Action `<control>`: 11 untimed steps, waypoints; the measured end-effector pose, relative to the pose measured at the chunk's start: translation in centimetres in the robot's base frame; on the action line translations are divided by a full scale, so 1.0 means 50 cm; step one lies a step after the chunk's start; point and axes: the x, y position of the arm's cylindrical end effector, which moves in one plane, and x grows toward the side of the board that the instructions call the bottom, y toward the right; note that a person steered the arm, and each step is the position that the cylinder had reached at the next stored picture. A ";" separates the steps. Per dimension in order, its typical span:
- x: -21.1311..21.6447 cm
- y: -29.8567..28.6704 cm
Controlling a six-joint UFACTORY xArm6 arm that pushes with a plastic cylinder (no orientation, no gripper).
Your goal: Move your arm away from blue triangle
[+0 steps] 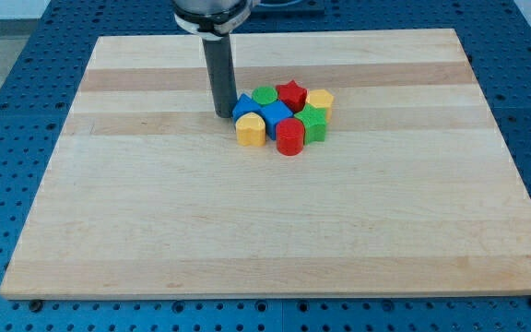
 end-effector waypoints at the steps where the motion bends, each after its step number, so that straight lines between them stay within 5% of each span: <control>1: 0.000 0.001; 4: 0.041 -0.122; 5: 0.190 -0.137; 6: 0.291 -0.041; 9: 0.338 0.456; 11: 0.080 0.575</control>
